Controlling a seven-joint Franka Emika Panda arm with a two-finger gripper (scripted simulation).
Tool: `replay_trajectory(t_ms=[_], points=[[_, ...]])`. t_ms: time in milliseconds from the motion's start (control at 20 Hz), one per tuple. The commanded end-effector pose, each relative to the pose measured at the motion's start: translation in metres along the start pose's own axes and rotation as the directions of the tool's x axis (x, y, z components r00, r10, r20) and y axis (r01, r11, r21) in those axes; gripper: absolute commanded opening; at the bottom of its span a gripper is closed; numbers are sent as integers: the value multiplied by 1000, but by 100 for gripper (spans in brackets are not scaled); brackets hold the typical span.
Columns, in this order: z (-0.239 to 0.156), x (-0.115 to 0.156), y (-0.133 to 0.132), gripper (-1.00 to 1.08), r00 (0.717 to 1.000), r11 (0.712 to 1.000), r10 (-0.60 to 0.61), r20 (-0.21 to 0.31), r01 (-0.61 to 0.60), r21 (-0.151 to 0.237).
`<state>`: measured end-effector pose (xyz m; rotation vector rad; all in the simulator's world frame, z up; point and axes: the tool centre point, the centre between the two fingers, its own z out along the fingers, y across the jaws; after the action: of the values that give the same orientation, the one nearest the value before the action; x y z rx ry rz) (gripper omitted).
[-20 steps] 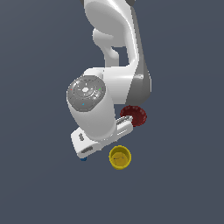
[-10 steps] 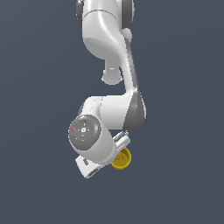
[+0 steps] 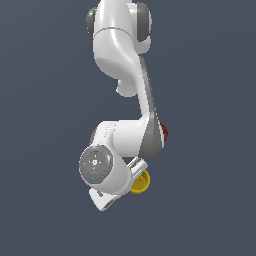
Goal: Pick up a designated object from a clutter of objects.
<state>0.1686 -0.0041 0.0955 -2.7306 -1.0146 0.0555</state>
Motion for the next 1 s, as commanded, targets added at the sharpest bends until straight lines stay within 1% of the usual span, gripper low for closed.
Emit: replay_trajectory(t_ms=[0, 600, 650, 950], points=[[0, 0, 0, 28, 1000, 1000, 0, 0, 0, 0], [31, 0, 0, 28, 1000, 1000, -4, -1, 4, 0], [31, 0, 0, -100, 1000, 1000, -4, -1, 4, 0], [31, 0, 0, -100, 1000, 1000, -4, -1, 4, 0]])
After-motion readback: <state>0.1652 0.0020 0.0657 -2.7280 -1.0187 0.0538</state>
